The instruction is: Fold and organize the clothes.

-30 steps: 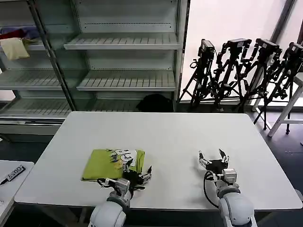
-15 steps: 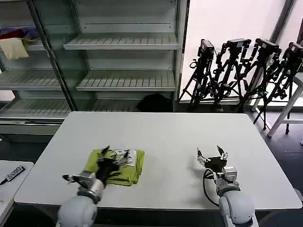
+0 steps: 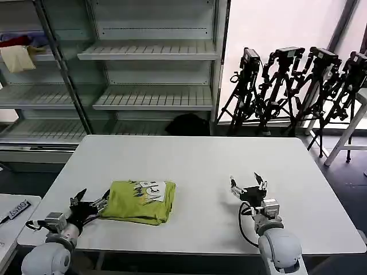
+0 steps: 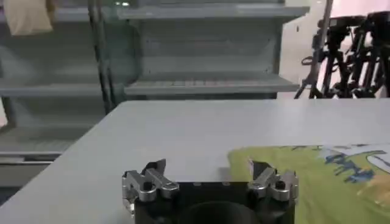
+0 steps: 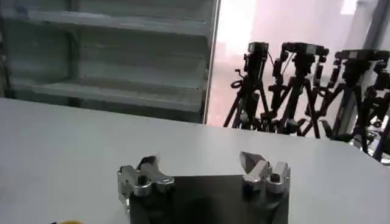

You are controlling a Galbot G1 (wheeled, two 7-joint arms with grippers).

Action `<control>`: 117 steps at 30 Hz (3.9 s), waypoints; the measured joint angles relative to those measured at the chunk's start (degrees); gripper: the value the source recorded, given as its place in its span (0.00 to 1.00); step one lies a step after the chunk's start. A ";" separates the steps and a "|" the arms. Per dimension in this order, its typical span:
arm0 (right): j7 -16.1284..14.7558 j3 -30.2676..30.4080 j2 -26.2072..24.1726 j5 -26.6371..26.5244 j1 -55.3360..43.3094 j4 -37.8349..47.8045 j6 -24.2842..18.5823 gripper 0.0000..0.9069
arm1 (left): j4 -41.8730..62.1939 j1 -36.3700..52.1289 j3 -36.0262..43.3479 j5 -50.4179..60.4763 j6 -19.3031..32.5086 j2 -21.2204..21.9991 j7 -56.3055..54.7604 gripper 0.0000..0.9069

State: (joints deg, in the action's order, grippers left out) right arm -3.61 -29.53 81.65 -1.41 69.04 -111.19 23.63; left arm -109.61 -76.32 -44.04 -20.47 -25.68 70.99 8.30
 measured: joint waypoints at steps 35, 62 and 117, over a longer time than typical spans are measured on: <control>0.58 -0.21 0.42 0.74 0.49 0.38 -0.32 1.00 | 1.27 1.24 2.17 -7.70 -5.18 4.27 -0.88 0.00; 1.36 -0.85 0.49 0.67 0.93 0.84 -0.60 1.00 | 2.83 -0.41 -0.09 -11.75 1.89 3.60 2.83 0.00; -0.28 -2.53 -0.18 -3.00 4.05 -2.93 -1.13 1.00 | -0.54 5.25 18.97 21.43 12.08 4.33 3.86 0.01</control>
State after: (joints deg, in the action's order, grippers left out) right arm -3.89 -32.06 81.47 -4.42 73.09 -114.13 22.50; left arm -110.14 -71.08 -25.07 0.95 -13.60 75.32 12.17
